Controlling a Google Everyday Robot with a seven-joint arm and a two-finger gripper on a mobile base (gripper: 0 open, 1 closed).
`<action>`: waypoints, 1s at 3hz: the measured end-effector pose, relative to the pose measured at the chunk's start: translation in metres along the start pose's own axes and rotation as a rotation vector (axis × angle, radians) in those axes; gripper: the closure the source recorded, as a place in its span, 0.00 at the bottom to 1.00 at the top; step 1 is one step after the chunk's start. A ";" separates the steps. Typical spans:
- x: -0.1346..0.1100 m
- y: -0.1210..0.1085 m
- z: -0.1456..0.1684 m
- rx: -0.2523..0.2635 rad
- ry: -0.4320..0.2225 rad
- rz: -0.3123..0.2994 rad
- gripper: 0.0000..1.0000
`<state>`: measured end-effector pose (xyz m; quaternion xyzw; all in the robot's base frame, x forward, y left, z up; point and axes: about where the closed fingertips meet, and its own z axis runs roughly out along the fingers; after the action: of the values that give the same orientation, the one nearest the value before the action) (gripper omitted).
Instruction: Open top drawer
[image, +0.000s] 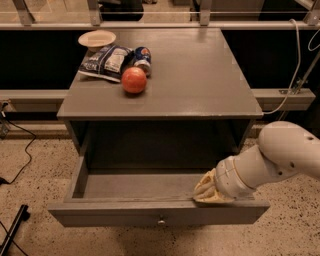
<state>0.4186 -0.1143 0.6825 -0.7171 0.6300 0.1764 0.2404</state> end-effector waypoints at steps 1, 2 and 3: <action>-0.015 0.002 0.002 0.027 -0.028 -0.017 1.00; -0.024 0.000 0.003 0.045 -0.040 -0.016 1.00; -0.026 -0.009 -0.014 0.098 -0.079 0.003 1.00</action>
Offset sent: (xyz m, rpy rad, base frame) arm 0.0009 0.0284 0.0175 0.0646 -0.0600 -0.0265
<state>0.4225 -0.1001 0.7099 -0.6958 0.6291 0.1739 0.2997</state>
